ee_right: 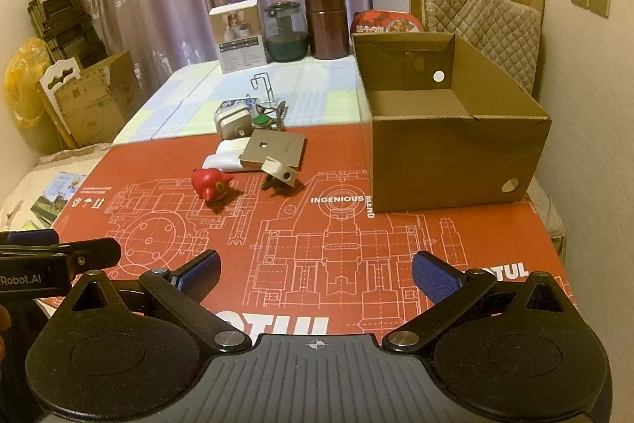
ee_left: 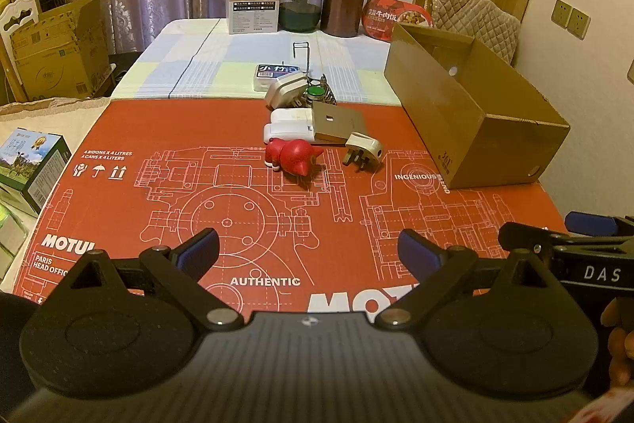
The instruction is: Organize rigid objects
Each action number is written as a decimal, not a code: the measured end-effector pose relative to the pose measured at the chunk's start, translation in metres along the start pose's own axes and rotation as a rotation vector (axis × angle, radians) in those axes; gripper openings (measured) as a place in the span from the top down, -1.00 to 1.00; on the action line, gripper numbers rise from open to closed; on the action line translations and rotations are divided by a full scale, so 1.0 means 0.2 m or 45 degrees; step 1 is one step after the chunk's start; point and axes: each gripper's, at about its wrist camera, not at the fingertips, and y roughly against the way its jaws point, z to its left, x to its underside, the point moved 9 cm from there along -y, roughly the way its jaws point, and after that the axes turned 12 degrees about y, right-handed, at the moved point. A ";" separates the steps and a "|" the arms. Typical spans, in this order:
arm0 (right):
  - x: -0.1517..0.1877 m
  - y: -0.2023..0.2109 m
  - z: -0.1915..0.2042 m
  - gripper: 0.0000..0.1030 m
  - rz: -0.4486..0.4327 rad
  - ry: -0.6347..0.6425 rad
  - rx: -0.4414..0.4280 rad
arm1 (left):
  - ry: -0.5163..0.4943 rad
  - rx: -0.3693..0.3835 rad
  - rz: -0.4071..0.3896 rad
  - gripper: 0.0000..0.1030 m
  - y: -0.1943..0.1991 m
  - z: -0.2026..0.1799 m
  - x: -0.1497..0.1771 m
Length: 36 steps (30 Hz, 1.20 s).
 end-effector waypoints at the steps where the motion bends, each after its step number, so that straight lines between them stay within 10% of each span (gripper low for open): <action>1: 0.00 0.00 0.00 -0.95 0.001 0.000 0.000 | 0.001 0.001 0.000 -0.84 0.00 0.00 0.00; 36: 0.04 -0.01 -0.01 -0.95 0.013 -0.012 -0.002 | 0.023 0.002 0.006 -0.84 0.01 0.02 0.00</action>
